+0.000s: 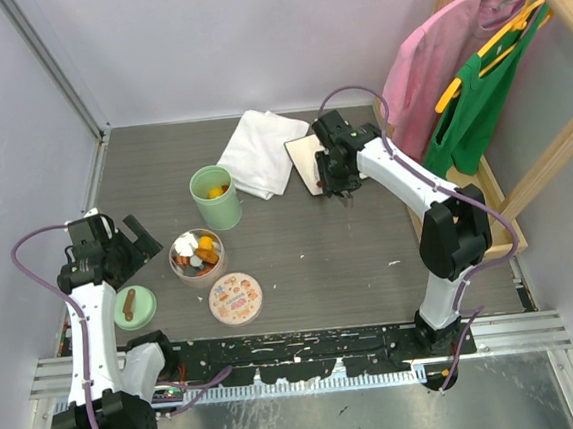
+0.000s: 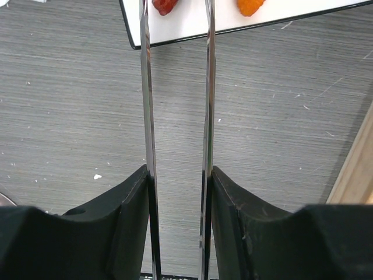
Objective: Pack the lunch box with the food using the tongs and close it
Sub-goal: Pick up the fake food from the plate.
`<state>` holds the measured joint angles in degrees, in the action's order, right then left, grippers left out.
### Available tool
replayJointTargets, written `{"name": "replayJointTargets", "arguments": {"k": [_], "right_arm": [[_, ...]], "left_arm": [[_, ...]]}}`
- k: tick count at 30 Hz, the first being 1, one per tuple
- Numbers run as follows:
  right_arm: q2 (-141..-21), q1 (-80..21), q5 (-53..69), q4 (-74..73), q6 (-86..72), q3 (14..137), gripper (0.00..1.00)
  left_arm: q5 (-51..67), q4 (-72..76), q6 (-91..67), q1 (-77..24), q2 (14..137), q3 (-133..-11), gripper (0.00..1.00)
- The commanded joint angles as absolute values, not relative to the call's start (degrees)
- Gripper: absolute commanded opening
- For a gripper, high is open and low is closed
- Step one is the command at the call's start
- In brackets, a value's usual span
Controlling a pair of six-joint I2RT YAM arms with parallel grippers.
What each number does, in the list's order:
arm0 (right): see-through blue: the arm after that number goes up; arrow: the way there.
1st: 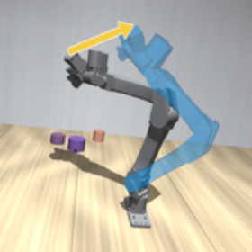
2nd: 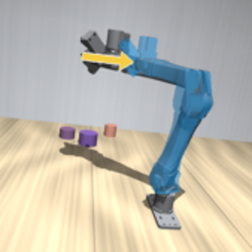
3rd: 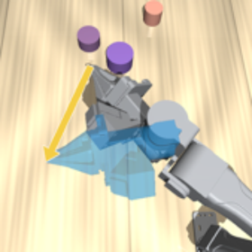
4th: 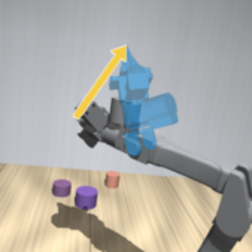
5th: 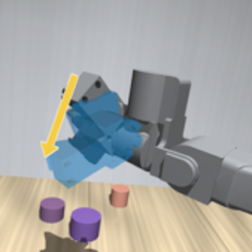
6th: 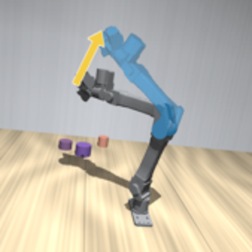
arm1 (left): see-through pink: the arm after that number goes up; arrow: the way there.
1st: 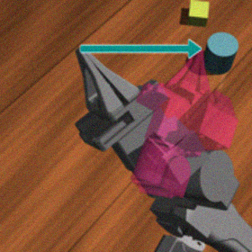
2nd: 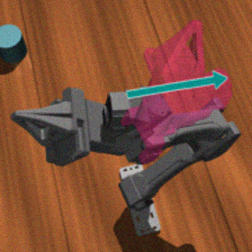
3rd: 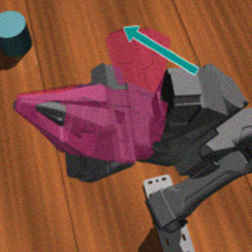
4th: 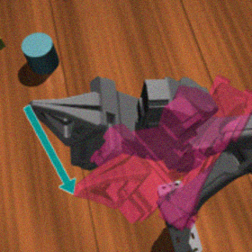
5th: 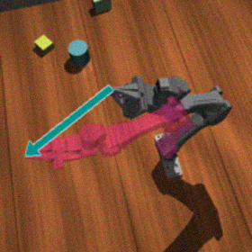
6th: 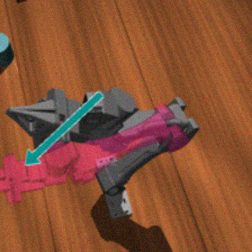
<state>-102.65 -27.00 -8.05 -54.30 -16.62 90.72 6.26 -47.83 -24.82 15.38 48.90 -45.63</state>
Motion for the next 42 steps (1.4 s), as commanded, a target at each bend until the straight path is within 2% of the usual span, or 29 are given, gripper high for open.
{"name": "replayJointTargets", "arguments": {"k": [1, 19, 27, 37, 42], "right_arm": [[-100.92, -27.16, -11.83, -54.92, -16.55, 93.57, 0.48], [-103.51, -27.16, -13.8, -54.92, -17.27, 91.64, 0.48], [-104.8, -27.17, -9.77, -54.32, -16.87, 92.55, 0.48], [-105.11, -27.2, -7.01, -52.58, -13.63, 94.39, 0.41], [-106.11, -27.18, -8.15, -53.9, -13.32, 95.58, 0.47]], "left_arm": [[6.39, -46.22, -24.62, 15.21, 48.77, -46.66, 0.98], [6.97, -46.14, -24.61, 15.2, 49.08, -46.65, 0.98], [6.95, -46.14, -24.61, 15.21, 49.21, -46.67, 0.98], [7.03, -46.14, -24.61, 15.21, 49.33, -46.67, 0.98], [7.02, -46.14, -24.6, 15.21, 49.35, -46.64, 0.98]]}}
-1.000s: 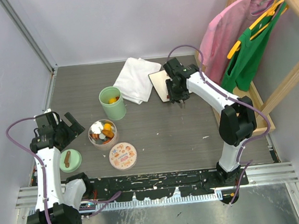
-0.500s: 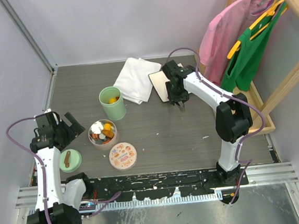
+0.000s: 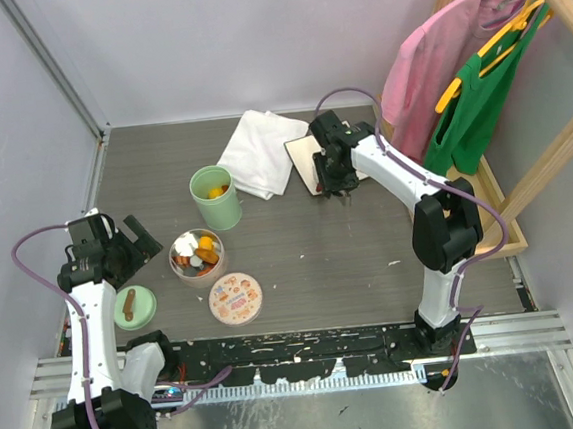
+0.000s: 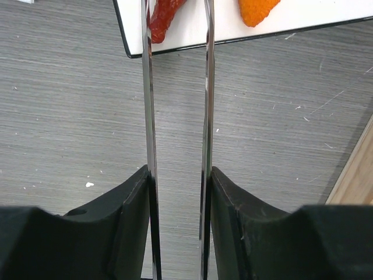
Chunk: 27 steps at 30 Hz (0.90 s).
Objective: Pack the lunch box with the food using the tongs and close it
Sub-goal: Pick up the fake food from the plate.
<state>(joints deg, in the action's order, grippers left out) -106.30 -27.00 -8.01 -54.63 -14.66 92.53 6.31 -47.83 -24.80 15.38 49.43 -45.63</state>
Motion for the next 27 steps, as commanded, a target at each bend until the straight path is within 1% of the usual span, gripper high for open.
{"name": "replayJointTargets", "arguments": {"k": [1, 8, 17, 24, 27], "right_arm": [[-106.04, -27.16, -8.11, -54.0, -13.48, 95.54, 0.47], [-106.03, -27.2, -8.53, -56.11, -14.24, 95.36, 0.48], [-107.37, -27.25, -7.7, -55.53, -14.32, 95.68, 0.45], [-107.45, -27.38, -8.9, -55.16, -14.46, 95.68, 0.45], [-107.24, -27.33, -9.28, -54.76, -14.51, 95.36, 0.42]], "left_arm": [[6.99, -46.13, -24.65, 15.21, 49.36, -46.67, 0.98], [7.28, -46.05, -24.61, 15.22, 49.47, -46.65, 0.98], [7.29, -46.05, -24.53, 15.21, 49.27, -46.64, 0.98], [7.38, -45.97, -24.43, 15.21, 49.29, -46.64, 0.98], [7.38, -46.03, -24.5, 15.25, 49.13, -46.64, 0.98]]}}
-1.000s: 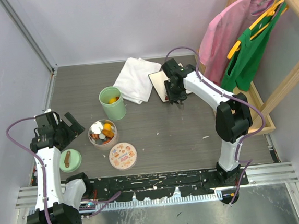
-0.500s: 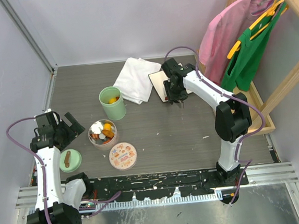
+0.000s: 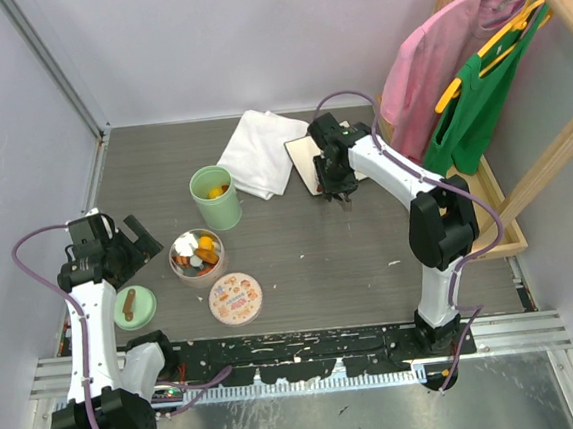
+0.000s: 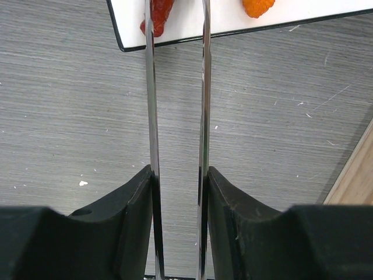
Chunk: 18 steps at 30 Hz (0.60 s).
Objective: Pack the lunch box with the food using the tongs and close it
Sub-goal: Pick up the fake food from the plate.
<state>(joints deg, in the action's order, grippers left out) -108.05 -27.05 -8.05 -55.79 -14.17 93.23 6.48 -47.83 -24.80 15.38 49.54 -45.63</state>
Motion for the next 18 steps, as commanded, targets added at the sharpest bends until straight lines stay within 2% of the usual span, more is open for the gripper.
{"name": "replayJointTargets", "arguments": {"k": [1, 8, 18], "right_arm": [[-107.01, -27.33, -9.58, -54.69, -14.65, 95.32, 0.41], [-103.32, -27.33, -10.29, -53.13, -15.2, 95.24, 0.34], [-96.49, -27.4, -3.63, -48.63, -15.41, 91.23, 0.32]], "left_arm": [[7.38, -46.05, -24.44, 15.21, 49.2, -46.67, 0.98], [7.28, -46.03, -24.49, 15.21, 49.06, -46.63, 0.98], [7.23, -46.05, -24.44, 15.21, 49.19, -46.67, 0.98]]}}
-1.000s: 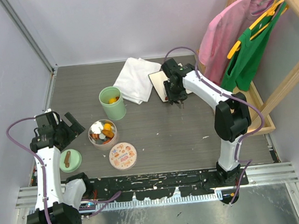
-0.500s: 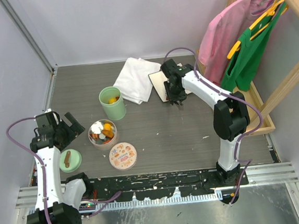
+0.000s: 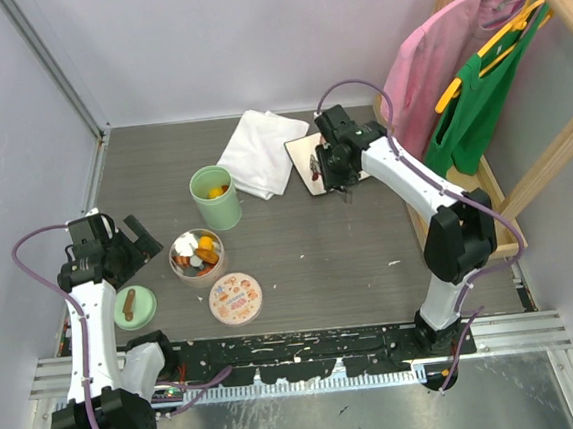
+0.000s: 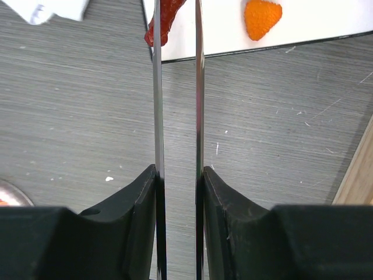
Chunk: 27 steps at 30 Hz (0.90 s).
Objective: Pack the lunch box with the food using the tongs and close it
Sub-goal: Pick up the fake food from the plate, then place the fake food in the packing box.
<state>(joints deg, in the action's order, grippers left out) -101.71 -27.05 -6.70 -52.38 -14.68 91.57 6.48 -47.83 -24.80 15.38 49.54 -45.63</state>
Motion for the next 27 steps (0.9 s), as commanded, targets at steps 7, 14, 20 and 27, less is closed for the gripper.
{"name": "replayJointTargets", "arguments": {"k": [7, 14, 20, 27], "right_arm": [[-92.5, -28.13, 4.38, -47.05, -16.23, 88.99, 0.32], [-90.72, -31.24, 5.15, -50.52, -14.44, 86.62, 0.32], [-87.65, -37.84, 9.47, -50.98, -14.8, 84.97, 0.33], [-88.39, -49.35, 10.64, -49.45, -18.74, 86.68, 0.33]], "left_arm": [[7.07, -46.05, -24.48, 15.22, 49.17, -46.63, 0.98], [7.21, -46.05, -24.52, 15.25, 49.27, -46.61, 0.98], [7.29, -46.05, -24.52, 15.23, 49.35, -46.67, 0.98], [7.26, -46.05, -24.54, 15.21, 49.25, -46.6, 0.98]]}}
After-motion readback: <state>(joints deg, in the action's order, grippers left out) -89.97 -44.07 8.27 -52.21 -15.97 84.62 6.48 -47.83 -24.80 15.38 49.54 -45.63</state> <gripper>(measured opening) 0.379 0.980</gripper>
